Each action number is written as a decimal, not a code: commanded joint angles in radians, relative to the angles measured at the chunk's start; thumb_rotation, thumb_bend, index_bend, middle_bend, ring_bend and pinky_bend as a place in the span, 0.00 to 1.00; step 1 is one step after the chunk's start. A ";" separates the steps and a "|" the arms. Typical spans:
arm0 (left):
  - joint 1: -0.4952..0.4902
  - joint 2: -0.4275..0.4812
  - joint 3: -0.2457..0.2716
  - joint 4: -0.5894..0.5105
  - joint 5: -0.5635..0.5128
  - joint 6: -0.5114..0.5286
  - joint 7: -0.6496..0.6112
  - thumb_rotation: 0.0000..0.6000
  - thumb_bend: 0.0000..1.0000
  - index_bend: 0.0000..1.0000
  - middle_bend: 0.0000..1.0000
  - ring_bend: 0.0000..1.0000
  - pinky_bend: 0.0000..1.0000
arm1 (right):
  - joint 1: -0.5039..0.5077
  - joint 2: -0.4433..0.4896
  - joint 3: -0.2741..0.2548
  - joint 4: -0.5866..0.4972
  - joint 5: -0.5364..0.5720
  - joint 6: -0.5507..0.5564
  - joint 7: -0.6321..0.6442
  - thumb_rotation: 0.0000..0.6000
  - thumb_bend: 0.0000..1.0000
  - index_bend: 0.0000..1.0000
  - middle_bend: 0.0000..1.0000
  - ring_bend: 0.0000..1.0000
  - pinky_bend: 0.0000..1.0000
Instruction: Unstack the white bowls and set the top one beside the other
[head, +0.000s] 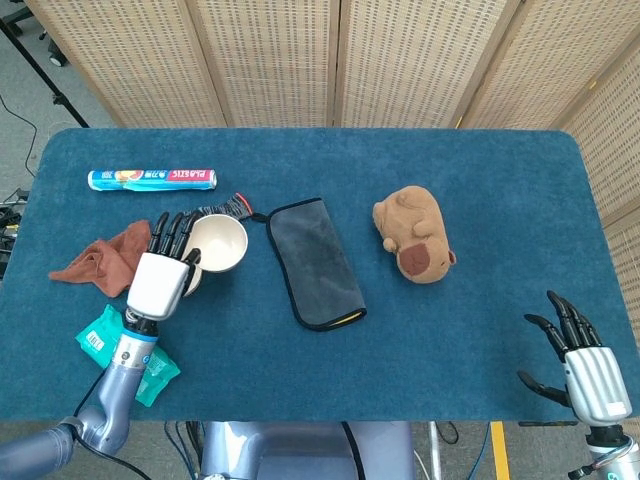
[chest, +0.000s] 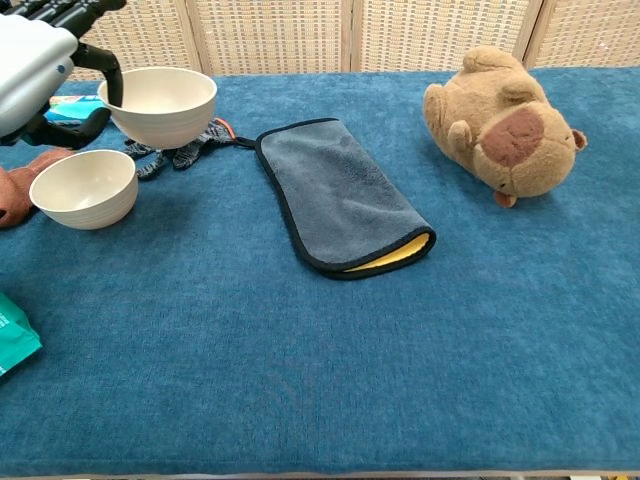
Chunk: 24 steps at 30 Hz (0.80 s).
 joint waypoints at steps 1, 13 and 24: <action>-0.005 -0.012 0.002 -0.008 -0.003 -0.005 0.007 1.00 0.48 0.71 0.02 0.00 0.05 | 0.000 0.000 0.000 0.001 0.000 0.000 0.000 1.00 0.16 0.22 0.00 0.00 0.15; -0.007 -0.063 0.041 -0.007 0.010 -0.016 0.030 1.00 0.48 0.71 0.02 0.00 0.05 | -0.002 0.001 0.000 -0.001 -0.002 0.004 0.002 1.00 0.16 0.22 0.00 0.00 0.15; 0.000 -0.098 0.070 -0.013 0.026 -0.015 0.042 1.00 0.48 0.71 0.02 0.00 0.05 | -0.002 0.003 0.002 -0.002 0.001 0.004 0.008 1.00 0.16 0.22 0.00 0.00 0.15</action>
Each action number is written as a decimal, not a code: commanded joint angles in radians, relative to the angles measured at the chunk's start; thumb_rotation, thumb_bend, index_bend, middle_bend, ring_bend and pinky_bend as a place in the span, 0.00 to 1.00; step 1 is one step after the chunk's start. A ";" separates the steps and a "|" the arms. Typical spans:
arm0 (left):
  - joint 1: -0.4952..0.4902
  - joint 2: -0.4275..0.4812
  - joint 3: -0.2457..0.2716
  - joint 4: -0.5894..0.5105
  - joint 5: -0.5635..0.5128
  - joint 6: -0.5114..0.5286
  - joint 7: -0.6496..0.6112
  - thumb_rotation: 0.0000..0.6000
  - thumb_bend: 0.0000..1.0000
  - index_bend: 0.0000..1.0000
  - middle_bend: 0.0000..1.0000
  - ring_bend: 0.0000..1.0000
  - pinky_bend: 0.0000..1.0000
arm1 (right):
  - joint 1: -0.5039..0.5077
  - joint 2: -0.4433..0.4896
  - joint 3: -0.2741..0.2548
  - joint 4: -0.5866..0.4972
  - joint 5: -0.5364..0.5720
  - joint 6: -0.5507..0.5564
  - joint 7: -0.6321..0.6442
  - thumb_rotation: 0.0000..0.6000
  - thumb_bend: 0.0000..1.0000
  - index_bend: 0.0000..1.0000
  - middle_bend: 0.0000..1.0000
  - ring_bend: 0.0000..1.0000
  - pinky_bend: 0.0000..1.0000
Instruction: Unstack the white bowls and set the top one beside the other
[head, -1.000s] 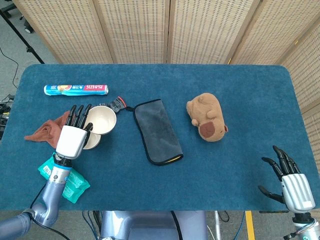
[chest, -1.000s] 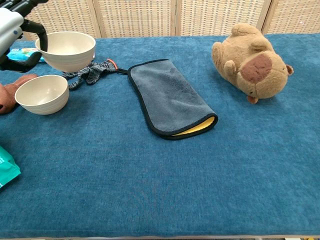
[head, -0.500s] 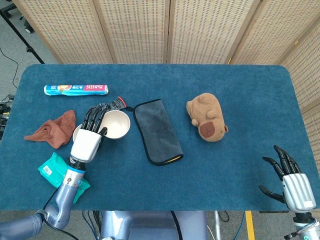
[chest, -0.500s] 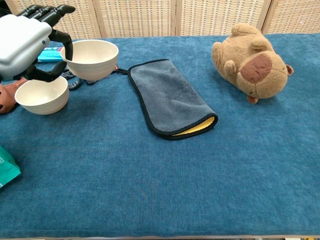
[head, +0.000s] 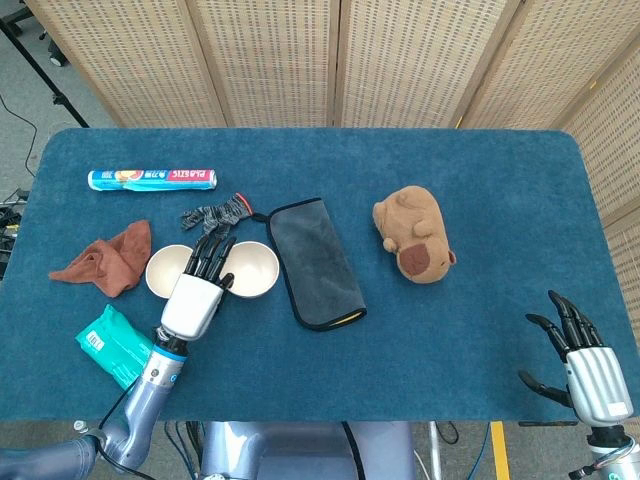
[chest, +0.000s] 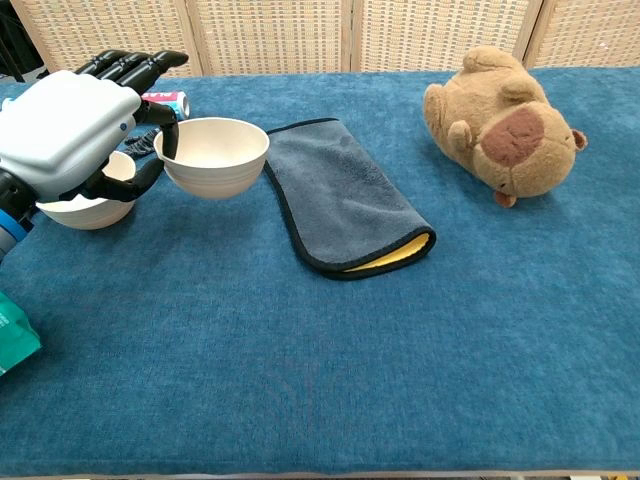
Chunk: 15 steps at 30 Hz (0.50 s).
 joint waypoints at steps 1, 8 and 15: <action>0.002 -0.004 0.005 -0.005 0.003 0.000 0.004 1.00 0.48 0.71 0.02 0.00 0.05 | 0.000 0.000 0.001 0.000 0.000 0.001 0.002 1.00 0.16 0.22 0.00 0.00 0.15; 0.009 -0.018 0.024 -0.016 0.005 -0.013 0.017 1.00 0.48 0.71 0.02 0.00 0.05 | -0.003 0.003 0.002 0.000 0.000 0.008 0.008 1.00 0.16 0.22 0.00 0.00 0.15; 0.014 -0.019 0.040 -0.016 0.016 -0.019 0.026 1.00 0.48 0.71 0.02 0.00 0.05 | -0.004 0.006 0.002 -0.001 0.000 0.010 0.012 1.00 0.16 0.22 0.00 0.00 0.15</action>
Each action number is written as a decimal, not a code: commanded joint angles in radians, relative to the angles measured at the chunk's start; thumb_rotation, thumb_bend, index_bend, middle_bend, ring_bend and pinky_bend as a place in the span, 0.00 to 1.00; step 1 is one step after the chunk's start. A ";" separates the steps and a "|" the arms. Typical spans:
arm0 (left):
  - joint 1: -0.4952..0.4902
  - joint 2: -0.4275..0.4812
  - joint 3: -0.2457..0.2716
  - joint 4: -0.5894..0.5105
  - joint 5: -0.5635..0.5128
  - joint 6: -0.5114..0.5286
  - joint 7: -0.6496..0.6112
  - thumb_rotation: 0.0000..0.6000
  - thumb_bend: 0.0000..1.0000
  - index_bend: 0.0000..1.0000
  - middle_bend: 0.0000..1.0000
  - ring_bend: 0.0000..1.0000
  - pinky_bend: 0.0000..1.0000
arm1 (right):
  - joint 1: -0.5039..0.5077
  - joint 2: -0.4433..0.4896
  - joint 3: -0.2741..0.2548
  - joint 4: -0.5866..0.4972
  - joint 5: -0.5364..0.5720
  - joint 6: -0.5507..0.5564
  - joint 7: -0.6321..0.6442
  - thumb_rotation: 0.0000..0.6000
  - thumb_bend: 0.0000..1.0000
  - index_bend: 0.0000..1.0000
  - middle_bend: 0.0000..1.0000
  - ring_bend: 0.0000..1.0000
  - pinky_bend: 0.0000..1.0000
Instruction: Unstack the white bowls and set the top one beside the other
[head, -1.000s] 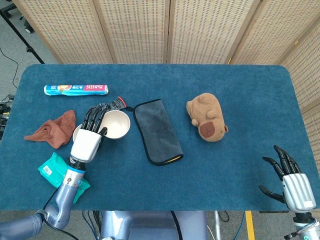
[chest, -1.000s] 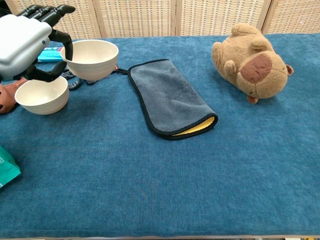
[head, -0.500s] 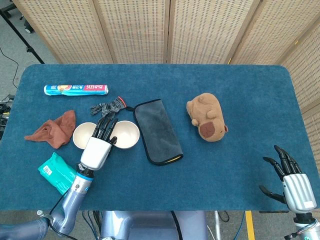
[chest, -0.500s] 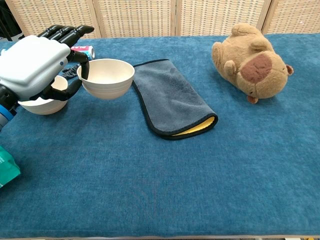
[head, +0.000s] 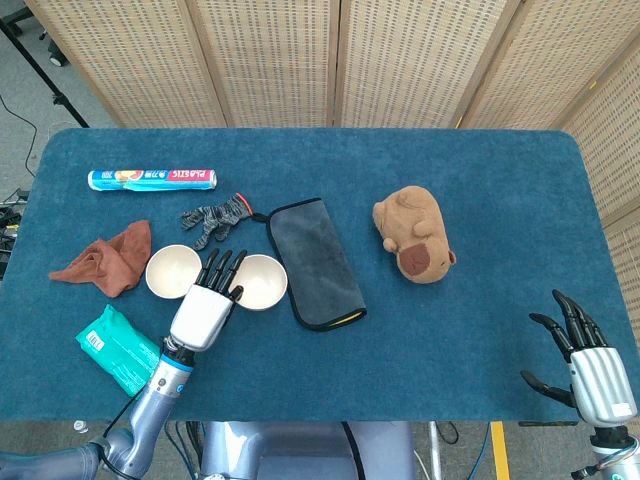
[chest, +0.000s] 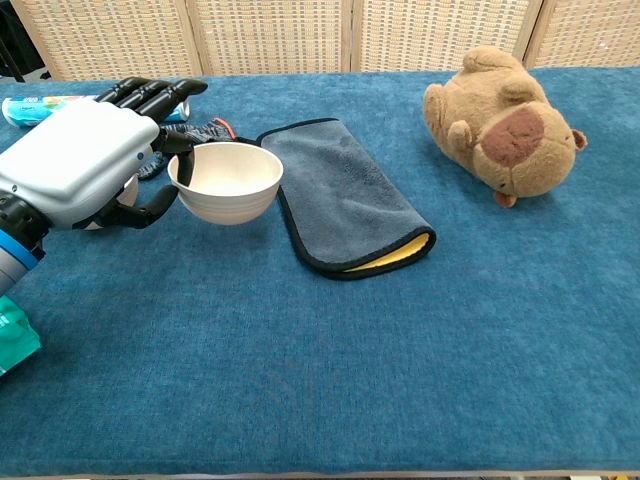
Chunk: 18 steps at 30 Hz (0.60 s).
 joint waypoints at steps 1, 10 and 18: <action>0.002 0.001 0.005 -0.001 0.003 -0.003 0.004 1.00 0.48 0.71 0.02 0.00 0.05 | -0.001 0.001 0.000 0.000 -0.002 0.002 0.000 1.00 0.16 0.22 0.00 0.00 0.15; 0.010 0.003 0.032 0.004 0.008 -0.029 0.024 1.00 0.48 0.71 0.02 0.00 0.05 | -0.002 0.002 0.001 -0.002 -0.002 0.005 0.002 1.00 0.16 0.22 0.00 0.00 0.15; 0.017 0.011 0.037 0.007 0.000 -0.045 0.032 1.00 0.46 0.71 0.02 0.00 0.05 | -0.002 0.001 0.001 -0.001 -0.001 0.004 0.003 1.00 0.16 0.22 0.00 0.00 0.15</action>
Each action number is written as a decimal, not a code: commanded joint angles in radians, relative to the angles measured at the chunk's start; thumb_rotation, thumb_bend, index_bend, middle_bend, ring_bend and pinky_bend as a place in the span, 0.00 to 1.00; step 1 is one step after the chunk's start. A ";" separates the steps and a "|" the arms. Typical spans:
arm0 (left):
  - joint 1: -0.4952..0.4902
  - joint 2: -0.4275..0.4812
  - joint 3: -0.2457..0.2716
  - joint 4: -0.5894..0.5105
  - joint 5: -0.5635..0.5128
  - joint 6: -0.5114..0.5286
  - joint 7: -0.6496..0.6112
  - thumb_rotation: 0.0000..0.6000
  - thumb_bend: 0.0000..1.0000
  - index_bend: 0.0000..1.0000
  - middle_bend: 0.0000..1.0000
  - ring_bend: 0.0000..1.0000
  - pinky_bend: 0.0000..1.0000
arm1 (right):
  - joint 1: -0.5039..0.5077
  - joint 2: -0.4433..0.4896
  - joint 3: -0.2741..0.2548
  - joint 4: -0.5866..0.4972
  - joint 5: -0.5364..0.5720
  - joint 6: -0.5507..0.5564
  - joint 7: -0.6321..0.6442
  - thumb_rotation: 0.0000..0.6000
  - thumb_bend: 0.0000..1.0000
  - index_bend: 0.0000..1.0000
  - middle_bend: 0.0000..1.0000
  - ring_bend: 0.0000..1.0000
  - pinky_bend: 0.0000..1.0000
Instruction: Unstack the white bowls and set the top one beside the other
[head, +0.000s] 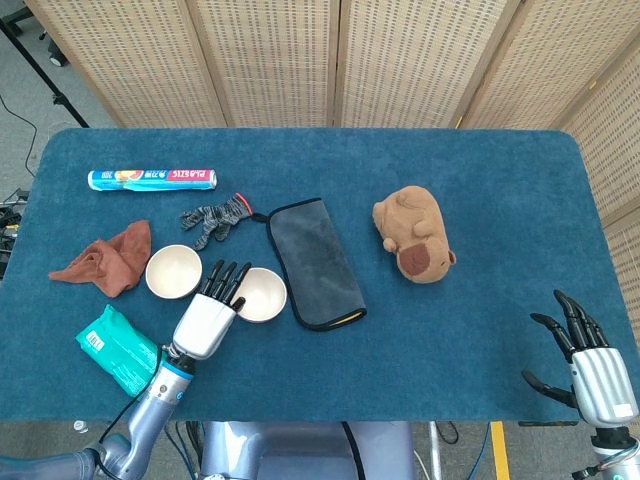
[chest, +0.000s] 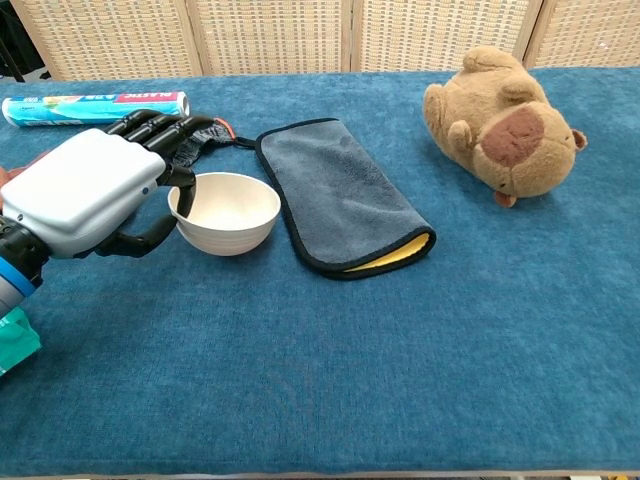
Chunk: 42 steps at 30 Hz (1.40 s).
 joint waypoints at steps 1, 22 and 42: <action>0.001 0.006 0.000 -0.004 -0.003 -0.006 0.004 1.00 0.45 0.71 0.02 0.00 0.05 | 0.000 0.000 0.000 0.000 0.000 0.000 0.000 1.00 0.16 0.22 0.00 0.00 0.15; 0.002 0.094 -0.005 -0.088 -0.021 -0.042 0.021 1.00 0.13 0.41 0.00 0.00 0.05 | -0.002 -0.003 0.003 0.000 0.002 0.004 -0.005 1.00 0.16 0.22 0.00 0.00 0.15; 0.078 0.199 -0.095 -0.229 -0.003 0.176 -0.134 1.00 0.16 0.39 0.00 0.00 0.05 | 0.001 -0.010 0.001 0.000 -0.003 -0.003 -0.020 1.00 0.16 0.22 0.00 0.00 0.15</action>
